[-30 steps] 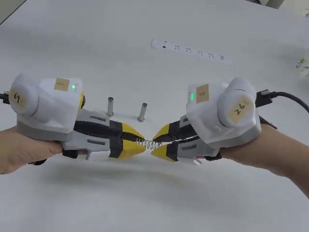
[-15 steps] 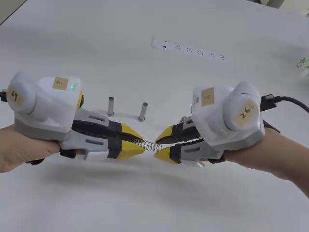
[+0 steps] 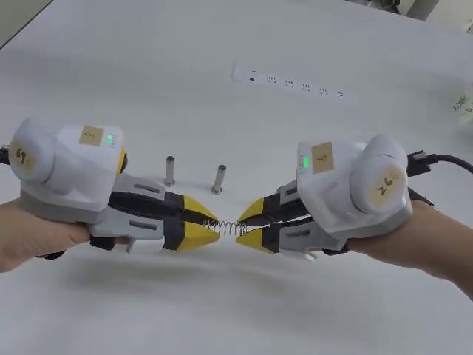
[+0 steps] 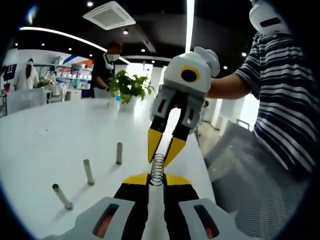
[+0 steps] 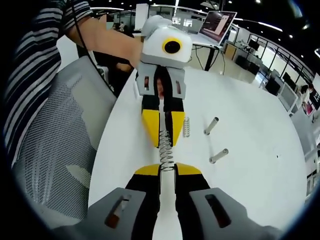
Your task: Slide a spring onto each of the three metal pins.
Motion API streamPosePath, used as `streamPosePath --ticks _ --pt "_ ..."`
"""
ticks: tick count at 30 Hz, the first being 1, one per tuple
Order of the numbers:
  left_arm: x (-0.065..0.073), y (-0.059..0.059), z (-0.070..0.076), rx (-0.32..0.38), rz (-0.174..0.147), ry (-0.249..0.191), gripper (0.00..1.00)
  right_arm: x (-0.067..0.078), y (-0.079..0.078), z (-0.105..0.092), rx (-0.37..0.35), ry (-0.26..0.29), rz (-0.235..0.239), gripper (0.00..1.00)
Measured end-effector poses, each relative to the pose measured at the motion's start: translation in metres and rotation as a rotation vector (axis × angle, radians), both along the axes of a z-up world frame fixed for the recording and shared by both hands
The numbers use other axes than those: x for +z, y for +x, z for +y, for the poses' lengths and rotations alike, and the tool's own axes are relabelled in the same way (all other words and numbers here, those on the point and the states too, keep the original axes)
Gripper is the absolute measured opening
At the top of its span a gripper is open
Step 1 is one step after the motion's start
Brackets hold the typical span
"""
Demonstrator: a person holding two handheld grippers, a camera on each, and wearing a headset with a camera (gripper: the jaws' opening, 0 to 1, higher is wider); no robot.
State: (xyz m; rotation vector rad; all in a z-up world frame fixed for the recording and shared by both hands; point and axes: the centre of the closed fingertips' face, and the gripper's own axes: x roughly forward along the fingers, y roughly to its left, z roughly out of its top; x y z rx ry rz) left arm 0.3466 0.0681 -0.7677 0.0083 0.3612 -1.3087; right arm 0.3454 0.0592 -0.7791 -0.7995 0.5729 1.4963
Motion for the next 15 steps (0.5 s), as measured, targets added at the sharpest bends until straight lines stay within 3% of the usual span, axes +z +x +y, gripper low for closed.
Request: streamPosePath --ticks 15 --pt "-0.008 -0.002 0.003 -0.005 -0.011 0.042 0.02 0.017 -0.003 0.012 0.047 0.037 -0.017 0.07"
